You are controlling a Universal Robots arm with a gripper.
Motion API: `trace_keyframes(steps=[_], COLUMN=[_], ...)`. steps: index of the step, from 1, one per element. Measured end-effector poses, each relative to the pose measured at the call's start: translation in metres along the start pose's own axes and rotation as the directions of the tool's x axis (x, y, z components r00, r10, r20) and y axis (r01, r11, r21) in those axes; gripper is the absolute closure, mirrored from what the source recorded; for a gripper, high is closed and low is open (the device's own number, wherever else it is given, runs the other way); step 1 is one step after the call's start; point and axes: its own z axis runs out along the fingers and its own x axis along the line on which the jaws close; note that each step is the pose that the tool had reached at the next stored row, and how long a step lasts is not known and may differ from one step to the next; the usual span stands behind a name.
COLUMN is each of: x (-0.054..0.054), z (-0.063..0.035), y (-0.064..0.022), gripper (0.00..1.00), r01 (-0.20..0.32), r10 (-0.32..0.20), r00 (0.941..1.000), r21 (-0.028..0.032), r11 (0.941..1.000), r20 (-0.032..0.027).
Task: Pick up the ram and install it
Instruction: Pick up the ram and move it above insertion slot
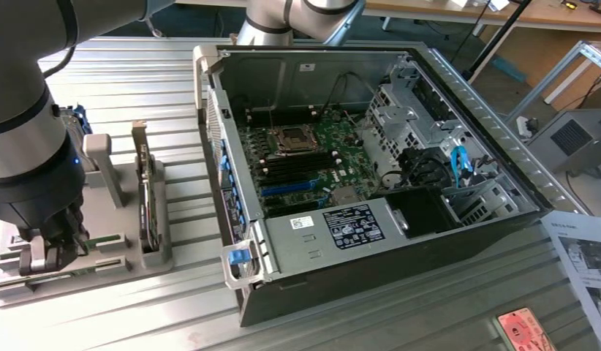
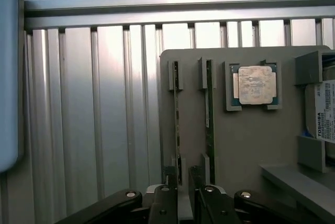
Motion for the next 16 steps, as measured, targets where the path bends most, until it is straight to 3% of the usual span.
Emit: trace_keyframes(steps=[16], x=[0.004], z=[0.0147], y=[-0.0008], gripper=[0.76], r01=[0.001], r10=[-0.001], r00=[1.0000], r21=[-0.0002], r11=[1.0000], r20=[0.0000])
